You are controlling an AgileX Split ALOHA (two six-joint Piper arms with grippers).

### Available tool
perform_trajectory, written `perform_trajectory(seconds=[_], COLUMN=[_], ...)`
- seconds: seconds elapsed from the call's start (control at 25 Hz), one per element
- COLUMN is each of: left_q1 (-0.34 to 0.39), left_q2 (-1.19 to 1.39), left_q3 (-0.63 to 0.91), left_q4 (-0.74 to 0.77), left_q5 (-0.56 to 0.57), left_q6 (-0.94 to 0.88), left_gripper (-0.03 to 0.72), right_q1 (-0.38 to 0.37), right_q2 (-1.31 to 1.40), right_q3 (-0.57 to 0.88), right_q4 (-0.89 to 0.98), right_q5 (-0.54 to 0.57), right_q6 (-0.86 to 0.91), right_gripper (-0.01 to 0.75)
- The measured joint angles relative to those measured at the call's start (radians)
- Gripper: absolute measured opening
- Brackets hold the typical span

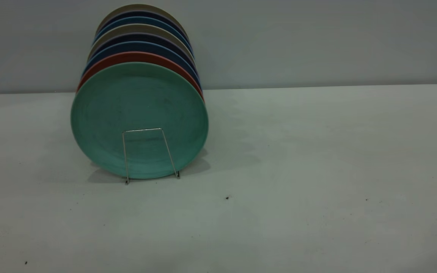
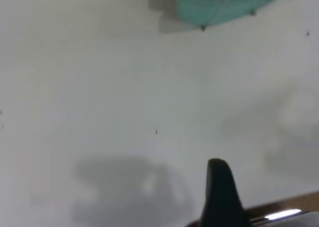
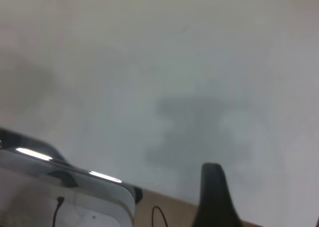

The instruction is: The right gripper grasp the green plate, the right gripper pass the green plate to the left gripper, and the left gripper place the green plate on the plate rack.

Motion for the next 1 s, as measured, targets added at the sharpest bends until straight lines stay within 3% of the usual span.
perform_trajectory(seconds=[0.4, 0.84, 1.0], left_q1=[0.0, 0.0, 0.0], left_q2=[-0.495, -0.76, -0.76], left_q3=[0.065, 0.078, 0.138], left_q4=[-0.015, 0.1, 0.123], left_q5=[0.276, 0.28, 0.279], left_q6=[-0.03, -0.07, -0.073], left_gripper=[0.505, 0.505, 0.505], right_q1=[0.0, 0.0, 0.0], right_q2=[-0.546, -0.853, -0.888], right_q3=[0.316, 0.588, 0.603], right_q4=[0.055, 0.076, 0.077], right_q5=[0.0, -0.053, -0.078], right_q6=[-0.08, -0.117, -0.117], right_gripper=[0.531, 0.531, 0.531])
